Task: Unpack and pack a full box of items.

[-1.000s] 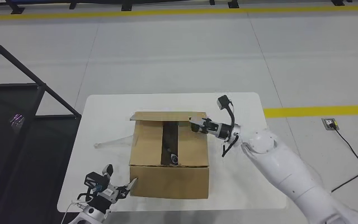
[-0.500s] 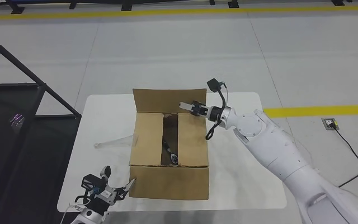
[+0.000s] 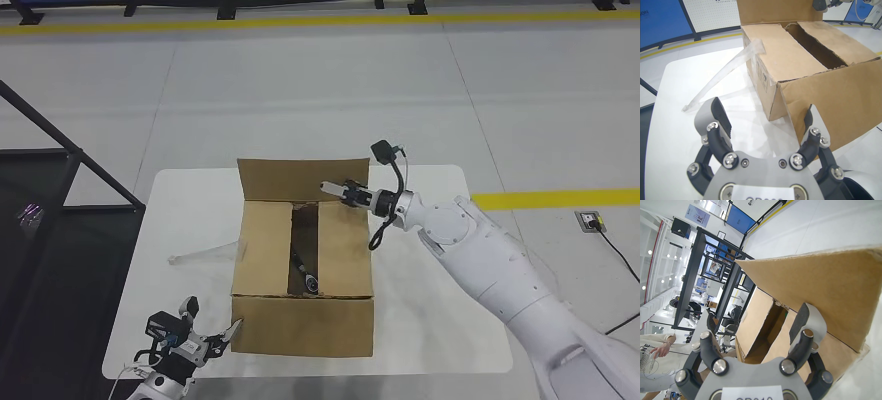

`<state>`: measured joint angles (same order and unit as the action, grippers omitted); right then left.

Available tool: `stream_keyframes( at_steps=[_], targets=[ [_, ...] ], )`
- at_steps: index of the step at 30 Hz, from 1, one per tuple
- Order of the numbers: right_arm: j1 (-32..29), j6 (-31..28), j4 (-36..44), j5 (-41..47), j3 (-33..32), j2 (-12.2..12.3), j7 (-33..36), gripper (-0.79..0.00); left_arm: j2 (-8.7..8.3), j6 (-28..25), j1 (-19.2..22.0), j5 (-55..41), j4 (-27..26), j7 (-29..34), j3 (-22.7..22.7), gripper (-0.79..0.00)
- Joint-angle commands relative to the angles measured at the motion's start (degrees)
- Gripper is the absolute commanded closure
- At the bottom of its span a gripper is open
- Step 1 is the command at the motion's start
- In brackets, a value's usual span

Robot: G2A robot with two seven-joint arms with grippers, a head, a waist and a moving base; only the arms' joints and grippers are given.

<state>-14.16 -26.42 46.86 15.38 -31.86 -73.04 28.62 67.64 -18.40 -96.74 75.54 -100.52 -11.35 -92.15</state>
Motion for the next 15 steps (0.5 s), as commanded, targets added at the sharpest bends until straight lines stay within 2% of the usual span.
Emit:
stream_keyframes(
  at_steps=[1, 7, 10, 15],
  targets=[
    [-0.68, 0.32, 1.17, 0.45, -0.54, -0.41, -2.09, -0.785, 0.02, 0.2, 0.05, -0.07, -0.08, 0.12, 0.07, -0.785],
    [1.26, 5.93, -1.87, 0.66, -0.44, -3.25, -7.24, -0.785, 0.07, 0.87, -0.31, 1.19, -1.06, 0.37, 0.96, -0.785],
    [3.21, 11.14, -5.62, 0.07, 0.37, -5.23, -9.66, -0.785, 0.11, 1.44, -0.58, 1.54, -1.15, -0.01, 1.23, -0.785],
    [5.73, 14.43, -12.08, 1.09, 1.62, -8.74, -8.4, -0.785, 0.15, 1.79, -1.31, 1.15, -0.88, -1.09, 1.2, -0.785]
  ],
)
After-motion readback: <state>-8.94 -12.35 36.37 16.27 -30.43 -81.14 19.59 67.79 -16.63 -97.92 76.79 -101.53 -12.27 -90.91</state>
